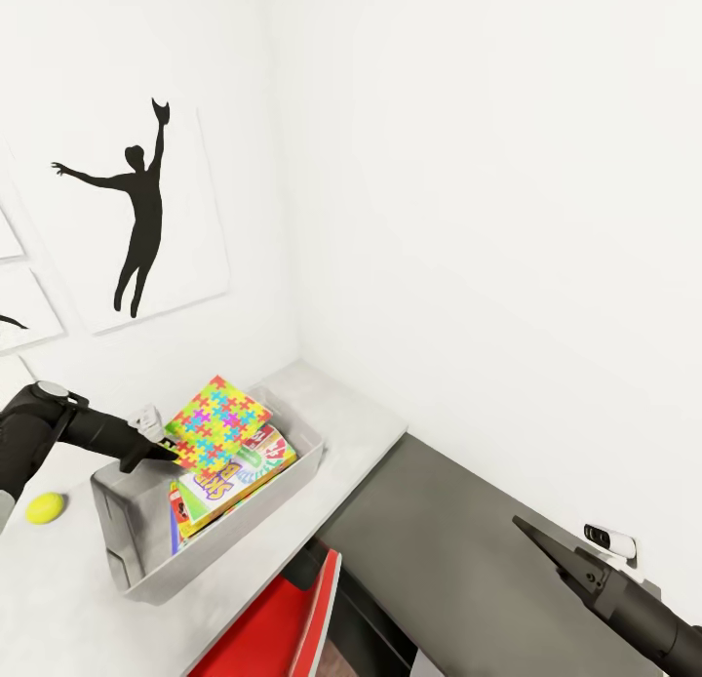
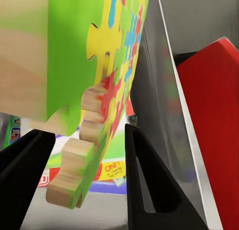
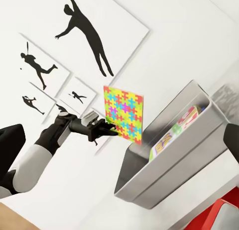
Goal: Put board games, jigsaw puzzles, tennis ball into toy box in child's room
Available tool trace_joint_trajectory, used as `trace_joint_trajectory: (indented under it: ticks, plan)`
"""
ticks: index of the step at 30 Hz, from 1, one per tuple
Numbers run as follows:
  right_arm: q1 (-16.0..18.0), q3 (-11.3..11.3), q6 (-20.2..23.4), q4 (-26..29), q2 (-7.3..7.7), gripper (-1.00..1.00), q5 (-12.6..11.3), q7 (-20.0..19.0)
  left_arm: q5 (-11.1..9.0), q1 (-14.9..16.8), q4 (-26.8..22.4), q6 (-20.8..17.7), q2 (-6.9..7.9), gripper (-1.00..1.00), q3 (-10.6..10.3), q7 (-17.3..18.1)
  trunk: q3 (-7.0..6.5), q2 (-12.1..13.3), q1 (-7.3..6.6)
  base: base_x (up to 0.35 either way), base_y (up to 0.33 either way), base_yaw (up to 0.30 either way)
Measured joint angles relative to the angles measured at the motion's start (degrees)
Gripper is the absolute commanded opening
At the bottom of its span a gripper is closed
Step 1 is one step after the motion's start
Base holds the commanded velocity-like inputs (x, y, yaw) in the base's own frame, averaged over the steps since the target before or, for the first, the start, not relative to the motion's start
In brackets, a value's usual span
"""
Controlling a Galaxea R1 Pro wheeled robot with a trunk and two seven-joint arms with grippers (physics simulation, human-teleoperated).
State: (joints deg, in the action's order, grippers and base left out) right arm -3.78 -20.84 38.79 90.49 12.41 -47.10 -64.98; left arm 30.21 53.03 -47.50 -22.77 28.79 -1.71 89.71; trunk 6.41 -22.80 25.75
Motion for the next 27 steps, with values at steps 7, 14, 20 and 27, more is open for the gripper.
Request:
trace_joint_trajectory:
  ticks: [7, 14, 20, 27]
  plan:
    - [0.00, 0.00, 0.00, 0.00, -0.02, 1.00, 0.00, -0.05, -0.27, -0.13, 0.06, -0.01, -0.04, -1.00, -0.39, 0.00, 0.00, 0.00, 0.00, 0.000, 0.000, 0.000]
    - [0.00, 0.01, -0.08, 0.00, 0.01, 1.00, 0.00, -0.05, -0.30, -0.39, 0.16, 0.02, -0.08, -1.00, -0.50, 0.00, 0.01, 0.00, 0.00, 0.000, 0.000, 0.000]
    - [0.00, 0.01, 0.06, 0.00, -0.04, 1.00, 0.00, -0.05, -0.29, -0.44, 0.18, 0.07, -0.07, -1.00, -2.99, 0.00, 0.25, 0.01, 0.00, 0.000, 0.000, 0.000]
    - [0.00, 0.00, 0.18, 0.00, -0.04, 1.00, 0.00, -0.05, -0.29, -0.44, 0.18, 0.08, -0.02, -1.00, -4.64, 0.01, 0.68, 0.00, 0.00, 0.000, 0.000, 0.000]
